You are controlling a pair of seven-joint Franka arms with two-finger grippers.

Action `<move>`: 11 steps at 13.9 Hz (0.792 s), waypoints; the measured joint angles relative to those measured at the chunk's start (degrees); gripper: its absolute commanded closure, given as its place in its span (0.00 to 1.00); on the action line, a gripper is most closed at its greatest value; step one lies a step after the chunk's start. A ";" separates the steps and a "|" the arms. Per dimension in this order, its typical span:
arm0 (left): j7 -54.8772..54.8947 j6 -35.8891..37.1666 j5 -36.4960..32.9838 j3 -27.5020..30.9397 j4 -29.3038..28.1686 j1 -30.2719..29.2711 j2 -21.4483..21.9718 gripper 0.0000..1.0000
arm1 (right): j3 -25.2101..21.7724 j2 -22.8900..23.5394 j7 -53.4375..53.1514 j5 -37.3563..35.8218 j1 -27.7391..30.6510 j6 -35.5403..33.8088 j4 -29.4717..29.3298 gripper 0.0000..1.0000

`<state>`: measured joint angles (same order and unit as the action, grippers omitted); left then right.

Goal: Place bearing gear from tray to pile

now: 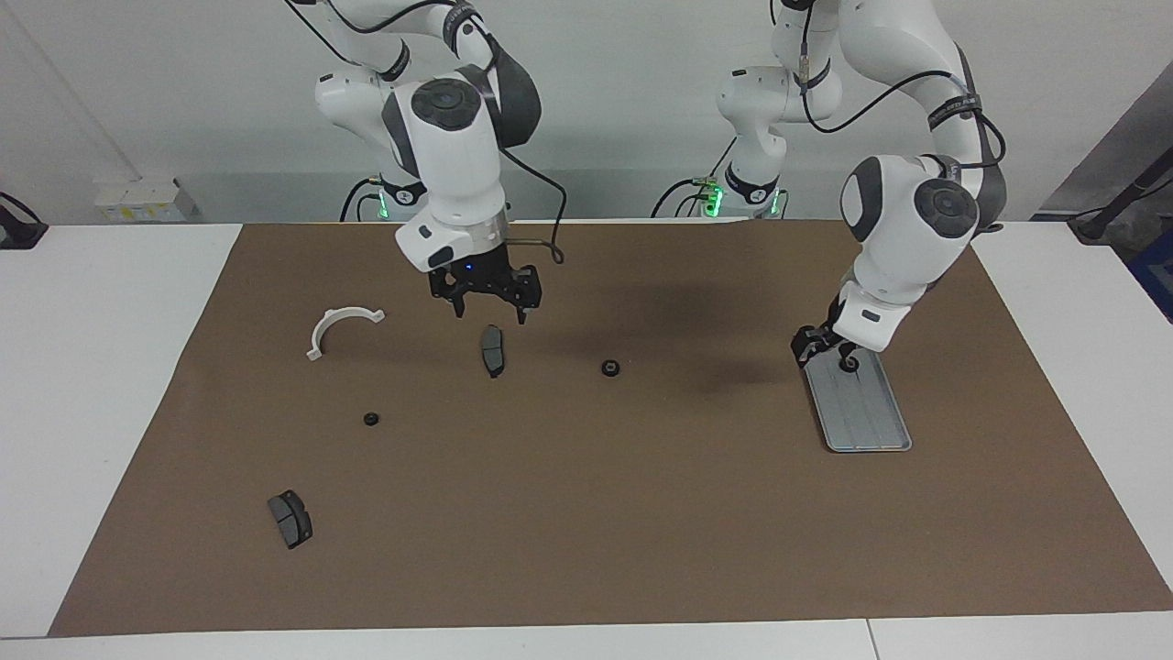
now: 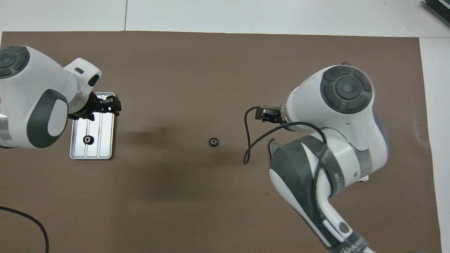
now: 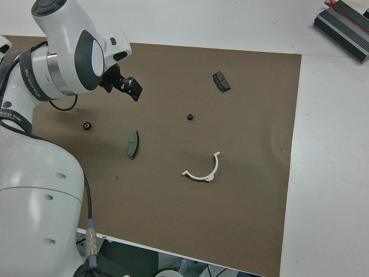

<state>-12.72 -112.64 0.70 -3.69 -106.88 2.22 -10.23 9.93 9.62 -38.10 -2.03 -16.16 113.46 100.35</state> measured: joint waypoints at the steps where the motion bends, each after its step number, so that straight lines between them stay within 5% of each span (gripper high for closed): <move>1: 2.65 -0.23 0.00 0.02 -1.81 -1.71 0.47 0.00 | 0.00 1.30 -1.37 -0.02 -1.51 1.57 -0.16 0.00; 11: 11.12 -20.32 0.00 -0.31 -19.56 -6.99 4.78 0.03 | -0.03 9.13 -4.41 -0.05 -10.46 5.91 -3.54 0.00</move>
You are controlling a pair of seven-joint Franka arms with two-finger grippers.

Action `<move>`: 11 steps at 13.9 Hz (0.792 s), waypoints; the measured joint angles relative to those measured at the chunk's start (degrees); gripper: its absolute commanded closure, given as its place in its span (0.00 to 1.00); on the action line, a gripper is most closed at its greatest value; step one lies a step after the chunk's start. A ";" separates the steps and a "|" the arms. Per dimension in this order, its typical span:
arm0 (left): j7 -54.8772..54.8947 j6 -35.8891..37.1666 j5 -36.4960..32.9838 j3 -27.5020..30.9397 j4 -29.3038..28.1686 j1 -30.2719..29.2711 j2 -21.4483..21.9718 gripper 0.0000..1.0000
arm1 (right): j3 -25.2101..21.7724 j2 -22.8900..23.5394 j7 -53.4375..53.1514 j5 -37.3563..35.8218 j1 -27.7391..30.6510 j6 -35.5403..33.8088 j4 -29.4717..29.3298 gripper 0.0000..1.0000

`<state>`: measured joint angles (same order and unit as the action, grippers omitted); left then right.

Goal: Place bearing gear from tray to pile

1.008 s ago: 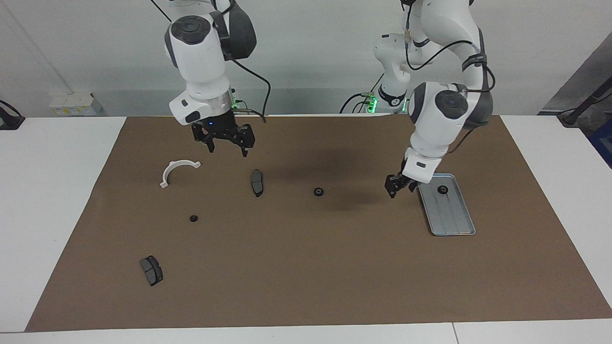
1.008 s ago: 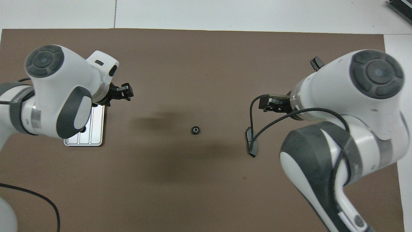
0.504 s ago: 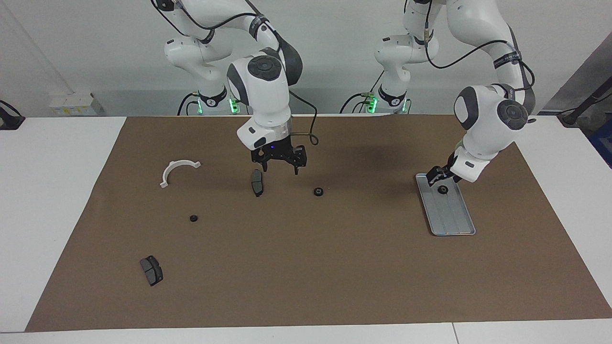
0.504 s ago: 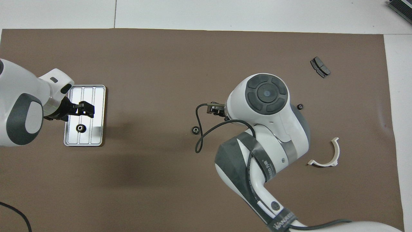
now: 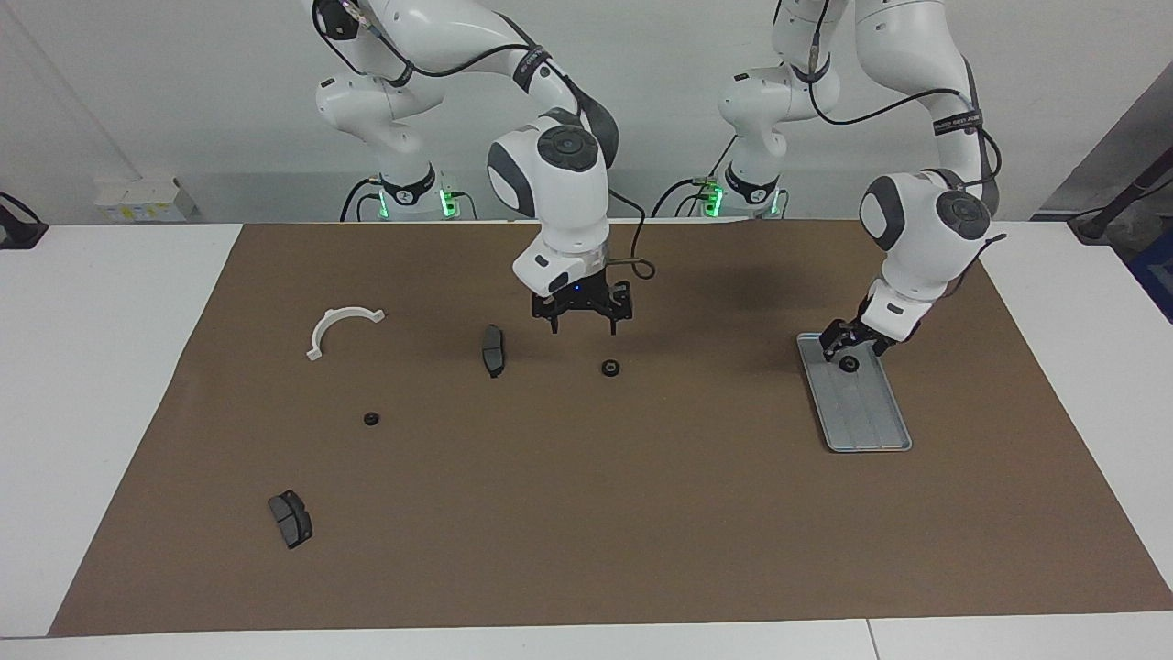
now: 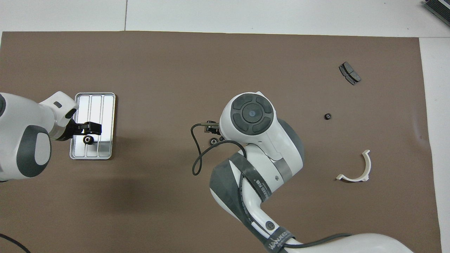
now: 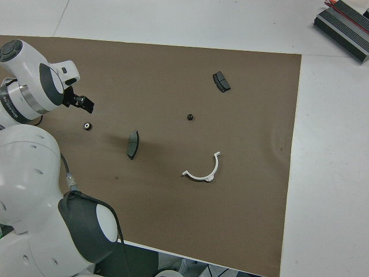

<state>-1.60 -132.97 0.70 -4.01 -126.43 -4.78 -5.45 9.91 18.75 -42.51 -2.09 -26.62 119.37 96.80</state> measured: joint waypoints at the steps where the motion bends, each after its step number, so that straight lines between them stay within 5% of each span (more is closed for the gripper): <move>1: 0.45 -1.79 0.00 -0.01 -1.25 0.00 0.00 0.06 | 0.00 0.89 -0.31 -0.21 -0.71 0.80 0.01 0.00; 6: 3.96 -4.54 0.00 0.09 -3.52 -1.79 0.01 0.16 | -0.02 8.30 -4.39 -2.86 -3.12 9.04 -0.04 0.00; 11: 4.62 -4.99 0.00 0.15 -3.96 -2.58 -0.12 0.33 | -0.01 11.43 -4.83 -6.07 -4.32 10.85 -0.07 0.27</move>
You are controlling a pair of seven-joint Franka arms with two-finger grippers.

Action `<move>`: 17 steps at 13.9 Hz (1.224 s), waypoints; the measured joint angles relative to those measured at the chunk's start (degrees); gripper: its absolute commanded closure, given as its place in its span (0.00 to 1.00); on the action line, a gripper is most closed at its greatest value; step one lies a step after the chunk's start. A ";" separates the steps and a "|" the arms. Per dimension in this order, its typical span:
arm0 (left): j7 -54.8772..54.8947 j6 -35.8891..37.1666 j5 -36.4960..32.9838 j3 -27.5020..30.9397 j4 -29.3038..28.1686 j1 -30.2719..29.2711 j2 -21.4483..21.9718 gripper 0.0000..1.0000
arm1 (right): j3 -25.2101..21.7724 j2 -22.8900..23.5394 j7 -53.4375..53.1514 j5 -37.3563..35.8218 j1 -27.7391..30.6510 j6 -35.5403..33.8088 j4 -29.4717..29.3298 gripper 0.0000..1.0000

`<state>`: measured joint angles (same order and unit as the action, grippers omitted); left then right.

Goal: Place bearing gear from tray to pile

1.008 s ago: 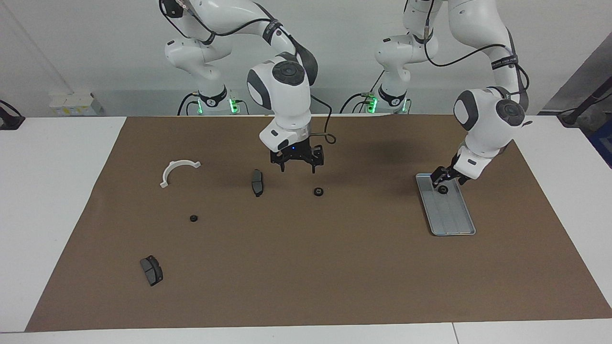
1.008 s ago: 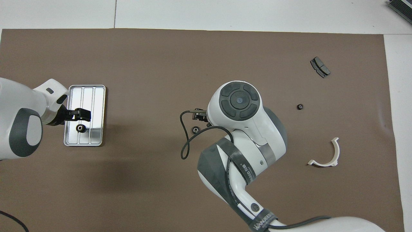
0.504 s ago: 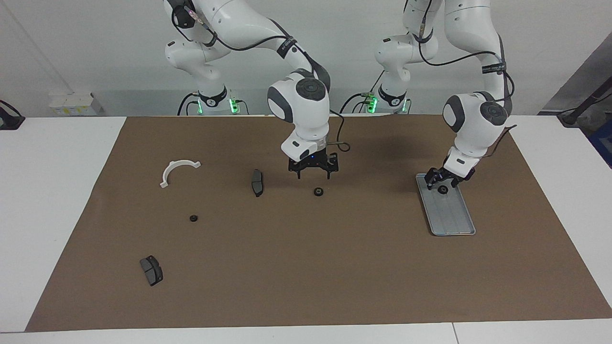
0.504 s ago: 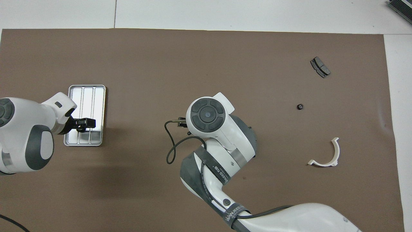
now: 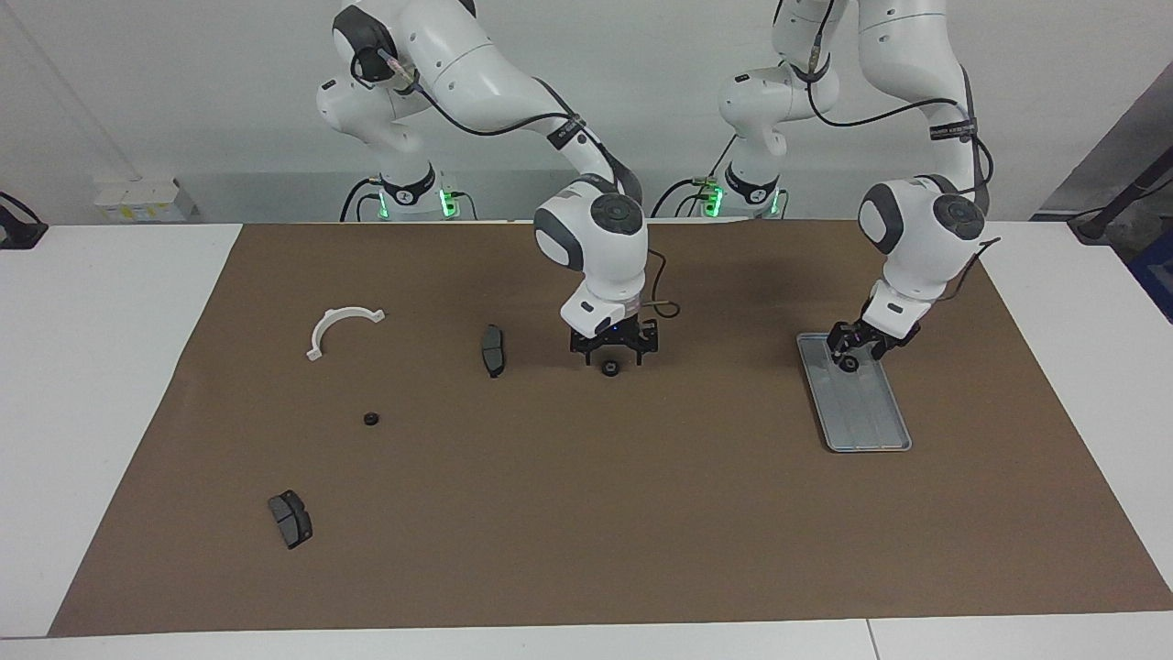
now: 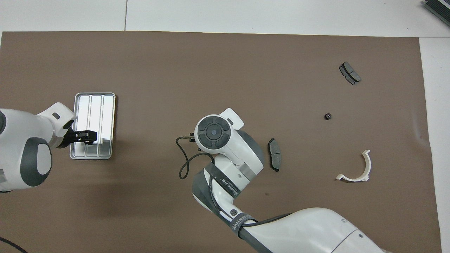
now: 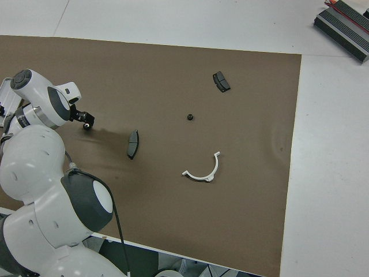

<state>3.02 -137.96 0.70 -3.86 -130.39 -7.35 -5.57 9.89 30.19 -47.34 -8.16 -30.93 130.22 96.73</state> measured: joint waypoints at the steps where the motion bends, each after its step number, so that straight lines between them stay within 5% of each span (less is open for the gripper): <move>1: 0.00 -0.22 0.00 0.00 -0.12 0.00 -0.12 0.36 | -0.01 0.41 -0.10 -0.36 -0.06 0.61 0.00 0.36; 4: -0.01 -1.74 0.00 0.00 -0.38 0.00 -0.59 0.39 | -0.27 0.70 -0.11 -2.27 0.01 1.16 0.09 0.72; 8: -0.07 -3.34 0.00 0.00 -0.44 0.00 -1.45 0.46 | -0.36 0.76 -0.11 -3.11 0.00 1.32 0.13 0.98; 17: -0.11 -4.06 0.00 -0.01 -0.44 0.00 -1.95 0.71 | -0.68 -2.22 -0.11 -3.46 2.50 1.16 0.54 1.00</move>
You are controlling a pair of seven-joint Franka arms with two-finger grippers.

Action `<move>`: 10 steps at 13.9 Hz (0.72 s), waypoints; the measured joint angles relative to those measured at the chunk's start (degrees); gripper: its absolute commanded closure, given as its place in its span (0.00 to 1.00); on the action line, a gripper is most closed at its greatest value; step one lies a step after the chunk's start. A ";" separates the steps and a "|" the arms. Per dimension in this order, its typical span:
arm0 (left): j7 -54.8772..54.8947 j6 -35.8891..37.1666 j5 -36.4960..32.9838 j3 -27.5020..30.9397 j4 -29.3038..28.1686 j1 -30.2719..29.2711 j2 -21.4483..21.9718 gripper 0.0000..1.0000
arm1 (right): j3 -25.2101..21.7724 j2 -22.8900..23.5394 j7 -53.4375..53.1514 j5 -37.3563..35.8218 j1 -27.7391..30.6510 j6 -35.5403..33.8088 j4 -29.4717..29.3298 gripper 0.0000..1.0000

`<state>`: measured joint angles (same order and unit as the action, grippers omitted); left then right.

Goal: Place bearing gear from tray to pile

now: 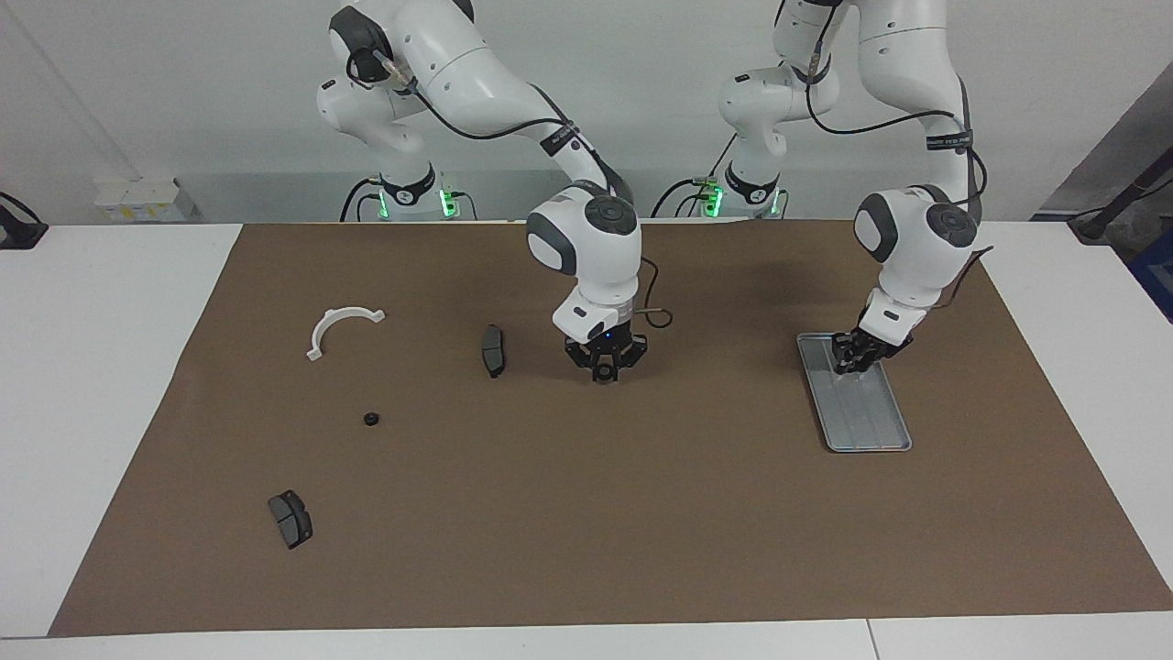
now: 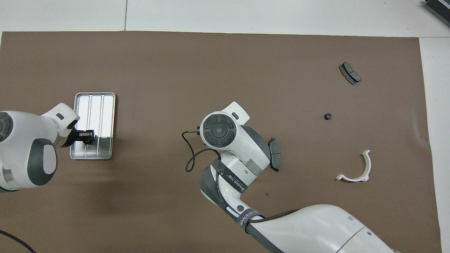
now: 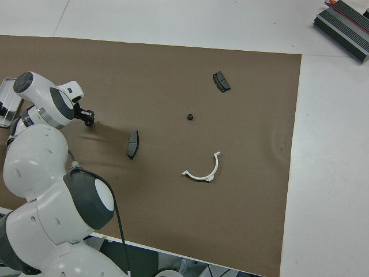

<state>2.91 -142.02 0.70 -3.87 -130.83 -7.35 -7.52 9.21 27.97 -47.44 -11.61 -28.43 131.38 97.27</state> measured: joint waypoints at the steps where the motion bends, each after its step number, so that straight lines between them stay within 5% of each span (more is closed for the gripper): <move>1: 0.00 0.00 0.00 0.00 0.00 0.00 0.00 0.74 | -0.04 -2.07 0.00 0.00 1.46 -0.22 1.53 1.00; 10: -1.41 -0.17 0.00 -0.50 2.82 0.23 -0.37 0.87 | -0.10 -17.47 12.02 -0.02 18.35 -0.18 20.84 1.00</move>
<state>1.50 -142.19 0.71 -4.37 -128.01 -7.12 -7.89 9.11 10.50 -35.42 -11.63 -10.08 131.20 118.11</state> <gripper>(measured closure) 0.648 0.670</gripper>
